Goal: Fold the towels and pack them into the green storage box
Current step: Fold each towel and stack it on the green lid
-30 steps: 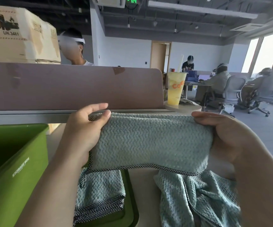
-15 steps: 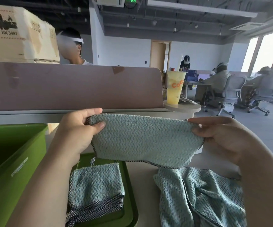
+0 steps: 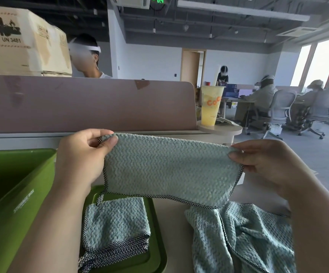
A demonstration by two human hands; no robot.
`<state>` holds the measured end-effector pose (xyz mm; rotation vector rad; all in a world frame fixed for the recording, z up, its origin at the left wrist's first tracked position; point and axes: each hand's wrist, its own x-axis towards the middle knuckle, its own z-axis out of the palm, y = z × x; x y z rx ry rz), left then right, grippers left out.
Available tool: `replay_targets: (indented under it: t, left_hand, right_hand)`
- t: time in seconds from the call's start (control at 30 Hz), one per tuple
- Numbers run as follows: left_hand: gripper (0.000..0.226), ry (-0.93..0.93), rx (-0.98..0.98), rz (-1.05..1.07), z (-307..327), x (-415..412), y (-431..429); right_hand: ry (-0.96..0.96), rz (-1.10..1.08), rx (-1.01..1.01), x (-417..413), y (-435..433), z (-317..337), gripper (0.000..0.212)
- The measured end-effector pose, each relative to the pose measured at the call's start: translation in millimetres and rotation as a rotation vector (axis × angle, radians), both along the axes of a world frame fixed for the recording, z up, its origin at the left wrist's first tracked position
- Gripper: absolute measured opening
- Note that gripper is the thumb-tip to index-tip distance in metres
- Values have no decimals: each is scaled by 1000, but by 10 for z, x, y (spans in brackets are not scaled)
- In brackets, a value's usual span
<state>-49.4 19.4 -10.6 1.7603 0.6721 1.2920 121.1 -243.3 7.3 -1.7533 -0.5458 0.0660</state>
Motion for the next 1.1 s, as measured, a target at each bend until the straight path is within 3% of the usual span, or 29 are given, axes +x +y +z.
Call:
replay_targets:
  t: [0.3, 0.57, 0.67, 0.77, 0.93, 1.03, 1.1]
  left_hand:
    - [18, -95, 62, 17, 112, -70, -76]
    - [12, -87, 158, -157, 285, -48, -478]
    - [21, -66, 177, -332, 374, -31, -728]
    - [27, -36, 197, -446, 429, -33, -882]
    - [38, 81, 157, -575, 498, -169, -838]
    - [43, 286, 112, -701, 503, -284, -761]
    - [41, 309, 102, -683, 504, -319, -707]
  right_hand:
    - [-39, -9, -66, 47, -25, -36, 9]
    - [-161, 160, -677, -98, 120, -25, 13]
    - [-224, 358, -477, -412, 251, 105, 32]
    - [-290, 610, -207, -717, 386, 216, 34]
    - [-392, 512, 6, -826, 421, 264, 12]
    - [-364, 432, 112, -807, 349, 302, 9]
    - [-319, 404, 153, -770, 304, 302, 15]
